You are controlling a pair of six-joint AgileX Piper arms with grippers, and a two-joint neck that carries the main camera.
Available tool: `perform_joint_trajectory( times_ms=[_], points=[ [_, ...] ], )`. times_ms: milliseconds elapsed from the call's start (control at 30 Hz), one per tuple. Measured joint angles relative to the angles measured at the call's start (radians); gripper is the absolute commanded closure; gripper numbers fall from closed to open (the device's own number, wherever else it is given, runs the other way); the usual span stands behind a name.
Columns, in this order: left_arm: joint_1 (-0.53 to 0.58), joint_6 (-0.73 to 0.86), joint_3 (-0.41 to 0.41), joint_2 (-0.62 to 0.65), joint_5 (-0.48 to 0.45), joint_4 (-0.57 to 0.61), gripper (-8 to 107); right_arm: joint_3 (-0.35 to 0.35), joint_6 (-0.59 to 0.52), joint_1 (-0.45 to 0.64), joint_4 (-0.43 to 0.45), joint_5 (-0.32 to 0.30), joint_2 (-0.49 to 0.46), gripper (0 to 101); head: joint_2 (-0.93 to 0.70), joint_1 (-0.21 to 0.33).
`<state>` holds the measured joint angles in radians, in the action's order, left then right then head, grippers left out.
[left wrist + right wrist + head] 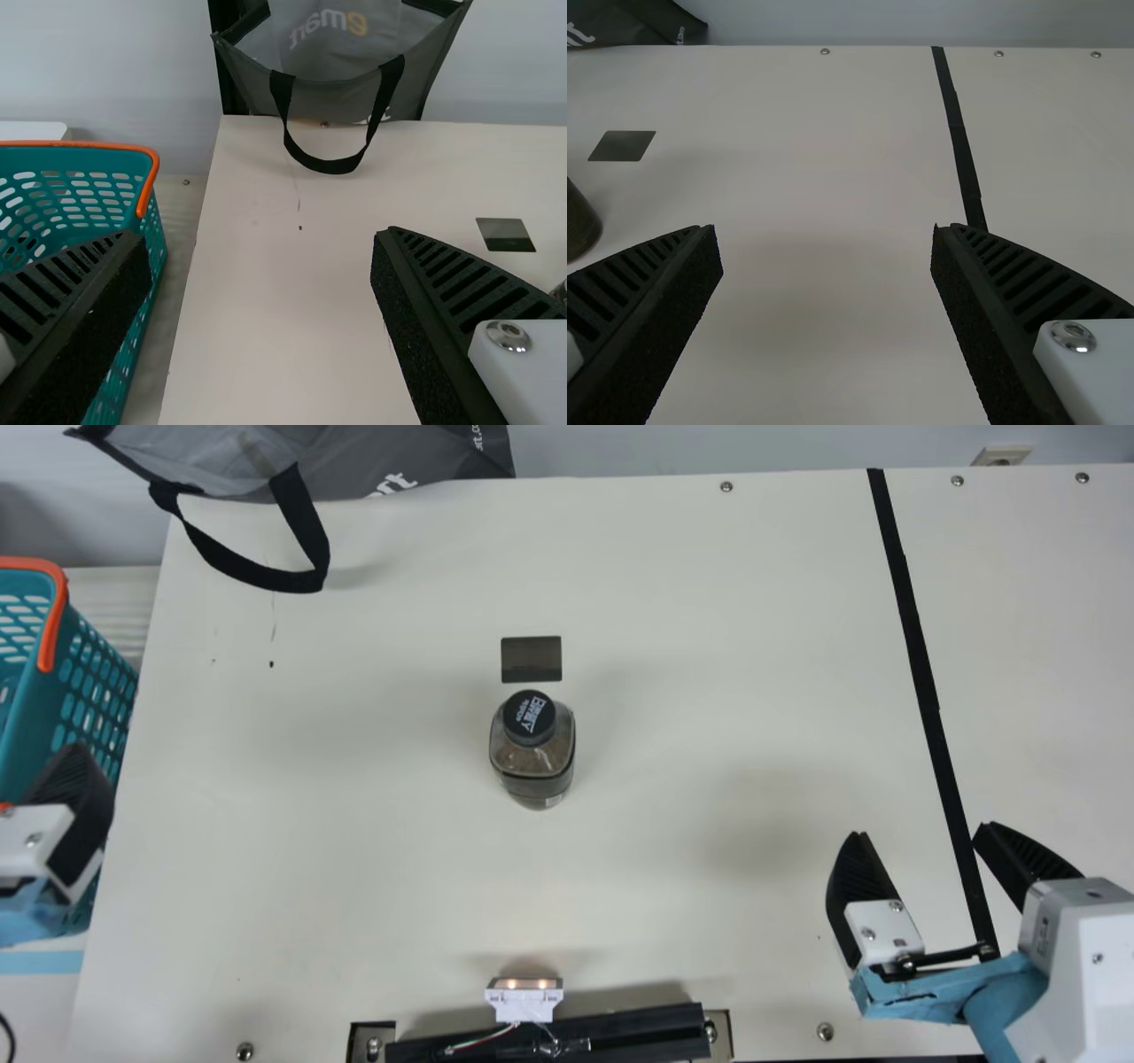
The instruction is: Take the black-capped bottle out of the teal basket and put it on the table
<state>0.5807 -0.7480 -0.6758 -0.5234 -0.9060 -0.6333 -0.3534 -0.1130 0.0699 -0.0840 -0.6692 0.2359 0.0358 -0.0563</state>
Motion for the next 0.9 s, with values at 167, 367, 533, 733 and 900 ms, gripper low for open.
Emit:
perform_joint_trajectory(
  times_ms=[167, 367, 533, 733, 900],
  points=[
    [-0.035, 0.043, 0.004, 0.048, -0.014, 0.029, -8, 0.000, 0.000, 0.000, 0.000, 0.000, 0.000, 10, 0.000, 0.005],
    [-0.094, 0.103, 0.004, 0.107, -0.034, 0.086, -8, 0.000, 0.000, 0.000, 0.000, 0.000, 0.000, 10, 0.000, 0.005],
    [-0.153, 0.163, 0.027, 0.169, -0.044, 0.151, -8, 0.000, 0.000, 0.000, -0.001, 0.002, 0.000, 10, 0.000, 0.005],
    [-0.229, 0.239, 0.076, 0.248, -0.053, 0.256, -8, 0.000, 0.000, 0.000, -0.001, 0.002, 0.000, 10, 0.000, 0.005],
    [-0.291, 0.296, 0.119, 0.311, -0.052, 0.351, -8, 0.000, 0.000, 0.000, -0.001, 0.002, 0.000, 10, 0.000, 0.005]
  ],
)
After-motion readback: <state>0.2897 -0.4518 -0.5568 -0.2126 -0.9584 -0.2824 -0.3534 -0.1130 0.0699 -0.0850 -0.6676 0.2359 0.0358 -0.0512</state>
